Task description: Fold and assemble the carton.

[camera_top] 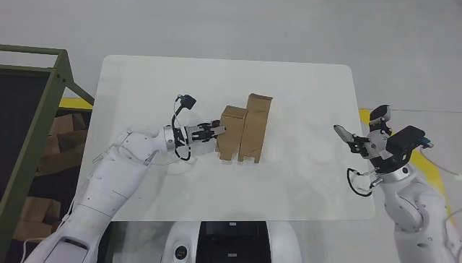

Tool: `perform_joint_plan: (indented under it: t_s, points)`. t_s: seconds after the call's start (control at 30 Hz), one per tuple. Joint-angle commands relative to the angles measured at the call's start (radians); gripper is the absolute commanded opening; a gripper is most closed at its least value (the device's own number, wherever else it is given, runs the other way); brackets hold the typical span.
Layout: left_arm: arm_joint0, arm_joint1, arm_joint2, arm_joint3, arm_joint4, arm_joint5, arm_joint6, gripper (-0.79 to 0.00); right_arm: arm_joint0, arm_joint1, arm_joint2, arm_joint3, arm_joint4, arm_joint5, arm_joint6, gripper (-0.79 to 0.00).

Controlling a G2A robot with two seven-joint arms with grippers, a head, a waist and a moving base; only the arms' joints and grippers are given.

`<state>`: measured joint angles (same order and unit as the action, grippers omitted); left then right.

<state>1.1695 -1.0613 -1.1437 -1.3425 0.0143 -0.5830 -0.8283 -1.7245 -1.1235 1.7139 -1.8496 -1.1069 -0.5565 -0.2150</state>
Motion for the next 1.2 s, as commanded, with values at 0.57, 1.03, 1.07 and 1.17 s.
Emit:
perform_joint_plan:
  t_s: [0.57, 1.03, 1.07, 1.17]
  points:
    - [0.01, 0.001, -0.02, 0.024, -0.167, -0.158, -0.002, -0.785, 0.055, -0.007, -0.061, 0.012, 0.116, 0.029, 0.092, 0.0]
    - [0.179, 0.043, -0.218, -0.141, -0.133, -0.242, 0.097, -0.785, 0.147, -0.014, -0.163, 0.08, 0.257, -0.012, 0.21, 0.0]
    - [0.179, 0.043, -0.218, -0.141, -0.133, -0.242, 0.097, -0.785, 0.147, -0.014, -0.163, 0.08, 0.257, -0.012, 0.21, 0.0]
    - [0.179, 0.043, -0.218, -0.141, -0.133, -0.242, 0.097, -0.785, 0.147, -0.014, -0.163, 0.08, 0.257, -0.012, 0.21, 0.0]
